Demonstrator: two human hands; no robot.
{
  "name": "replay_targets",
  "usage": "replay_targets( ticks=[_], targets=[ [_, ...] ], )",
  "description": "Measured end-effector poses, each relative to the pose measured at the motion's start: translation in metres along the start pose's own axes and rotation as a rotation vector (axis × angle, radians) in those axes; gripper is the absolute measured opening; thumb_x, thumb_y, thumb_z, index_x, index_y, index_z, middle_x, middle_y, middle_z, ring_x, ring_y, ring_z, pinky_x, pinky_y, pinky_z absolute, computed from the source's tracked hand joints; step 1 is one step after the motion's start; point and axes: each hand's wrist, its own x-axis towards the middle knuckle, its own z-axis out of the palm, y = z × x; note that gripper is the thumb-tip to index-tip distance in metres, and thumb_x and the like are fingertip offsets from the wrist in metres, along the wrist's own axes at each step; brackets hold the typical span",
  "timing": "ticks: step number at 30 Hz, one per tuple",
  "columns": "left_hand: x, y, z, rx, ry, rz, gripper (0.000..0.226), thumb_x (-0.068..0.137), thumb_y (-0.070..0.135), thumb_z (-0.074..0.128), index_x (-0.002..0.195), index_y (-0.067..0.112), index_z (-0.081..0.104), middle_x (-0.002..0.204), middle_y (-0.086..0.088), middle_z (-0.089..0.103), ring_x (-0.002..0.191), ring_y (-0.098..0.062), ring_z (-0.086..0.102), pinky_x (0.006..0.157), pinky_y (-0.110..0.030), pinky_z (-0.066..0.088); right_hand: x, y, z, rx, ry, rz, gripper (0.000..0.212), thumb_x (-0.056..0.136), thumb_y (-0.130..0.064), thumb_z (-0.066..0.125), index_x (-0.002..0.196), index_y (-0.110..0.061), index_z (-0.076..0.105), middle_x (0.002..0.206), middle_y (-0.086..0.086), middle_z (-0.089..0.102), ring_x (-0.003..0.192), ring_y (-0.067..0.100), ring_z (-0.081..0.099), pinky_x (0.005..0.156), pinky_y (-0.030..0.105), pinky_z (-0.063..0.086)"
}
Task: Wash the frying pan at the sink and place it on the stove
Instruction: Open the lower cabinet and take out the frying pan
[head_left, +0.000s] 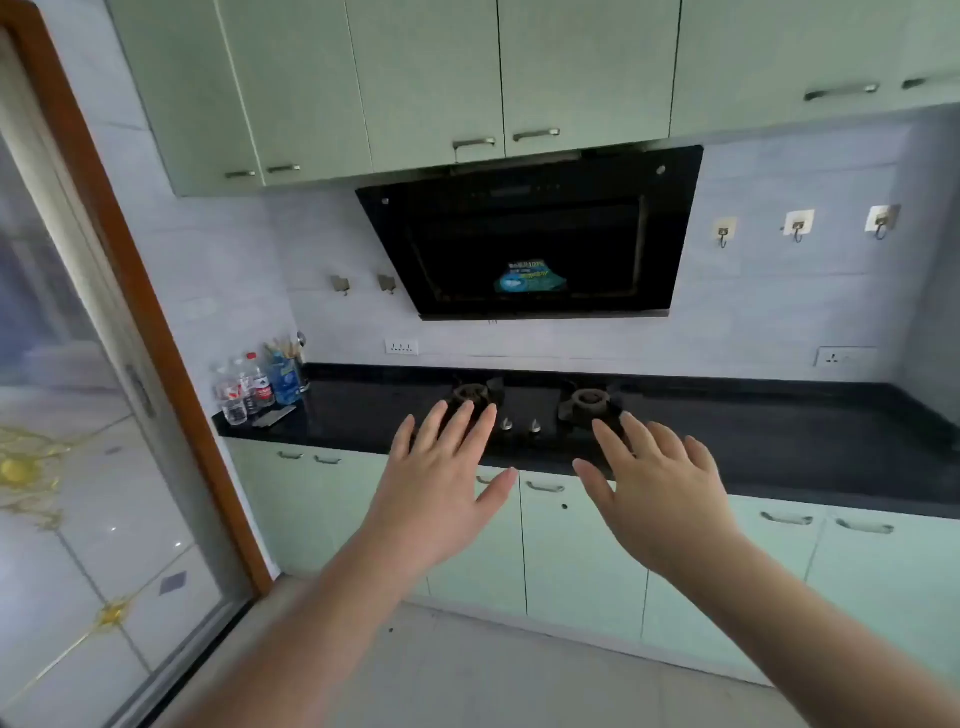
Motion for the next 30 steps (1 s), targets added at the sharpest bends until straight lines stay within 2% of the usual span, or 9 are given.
replay_targets(
  ticks=[3, 8, 11, 15, 20, 26, 30],
  targets=[
    [0.012, 0.003, 0.014, 0.015, 0.022, -0.03, 0.078, 0.085, 0.071, -0.003, 0.153, 0.034, 0.0, 0.163, 0.005, 0.011, 0.149, -0.021, 0.006, 0.119, -0.045, 0.006, 0.016, 0.007, 0.018, 0.007, 0.002, 0.013, 0.069, 0.092, -0.062, 0.007, 0.152, -0.03, 0.016, 0.159, 0.001, 0.021, 0.144, 0.025, 0.02, 0.116, 0.046, 0.017],
    [0.025, -0.01, 0.045, 0.038, -0.05, -0.081, 0.073, 0.09, 0.07, 0.004, 0.154, 0.035, -0.002, 0.163, 0.007, -0.007, 0.149, -0.018, -0.008, 0.12, -0.045, -0.003, 0.041, -0.006, 0.046, 0.072, -0.029, -0.053, 0.064, 0.095, -0.06, 0.012, 0.152, -0.03, 0.016, 0.159, 0.001, 0.02, 0.145, 0.023, 0.018, 0.117, 0.044, 0.016],
    [0.031, -0.021, 0.063, 0.011, -0.09, -0.105, 0.076, 0.086, 0.072, -0.002, 0.153, 0.037, -0.006, 0.162, 0.009, -0.013, 0.149, -0.016, -0.014, 0.118, -0.044, -0.008, 0.057, -0.02, 0.06, 0.093, -0.043, -0.094, 0.065, 0.095, -0.061, 0.011, 0.152, -0.03, 0.015, 0.16, 0.001, 0.019, 0.146, 0.023, 0.017, 0.117, 0.045, 0.014],
    [0.037, -0.048, 0.081, 0.005, -0.097, -0.149, 0.078, 0.083, 0.074, -0.008, 0.153, 0.038, -0.008, 0.163, 0.008, -0.01, 0.149, -0.017, -0.012, 0.118, -0.045, -0.008, 0.079, -0.048, 0.077, 0.104, -0.05, -0.158, 0.065, 0.094, -0.061, 0.009, 0.152, -0.031, 0.014, 0.16, 0.001, 0.018, 0.146, 0.022, 0.016, 0.117, 0.044, 0.014],
    [0.047, -0.108, 0.107, -0.029, -0.124, -0.225, 0.075, 0.082, 0.074, -0.007, 0.151, 0.042, -0.011, 0.163, 0.008, -0.003, 0.15, -0.019, -0.006, 0.118, -0.049, -0.002, 0.118, -0.104, 0.095, 0.098, -0.056, -0.233, 0.064, 0.095, -0.06, 0.009, 0.152, -0.03, 0.015, 0.16, 0.002, 0.02, 0.146, 0.022, 0.017, 0.118, 0.042, 0.015],
    [0.057, -0.21, 0.132, -0.043, -0.145, -0.284, 0.072, 0.088, 0.074, 0.002, 0.152, 0.041, -0.004, 0.163, 0.007, 0.0, 0.15, -0.021, -0.002, 0.118, -0.048, 0.0, 0.172, -0.197, 0.118, 0.061, -0.104, -0.336, 0.064, 0.095, -0.06, 0.01, 0.152, -0.03, 0.013, 0.161, 0.001, 0.016, 0.147, 0.023, 0.015, 0.118, 0.044, 0.015],
    [0.067, -0.27, 0.142, -0.031, -0.142, -0.322, 0.075, 0.084, 0.076, -0.003, 0.151, 0.042, -0.002, 0.163, 0.005, 0.001, 0.15, -0.023, 0.0, 0.117, -0.05, 0.002, 0.202, -0.249, 0.131, 0.05, -0.092, -0.363, 0.065, 0.095, -0.061, 0.01, 0.152, -0.03, 0.013, 0.16, 0.001, 0.018, 0.146, 0.023, 0.017, 0.117, 0.044, 0.015]
  ],
)
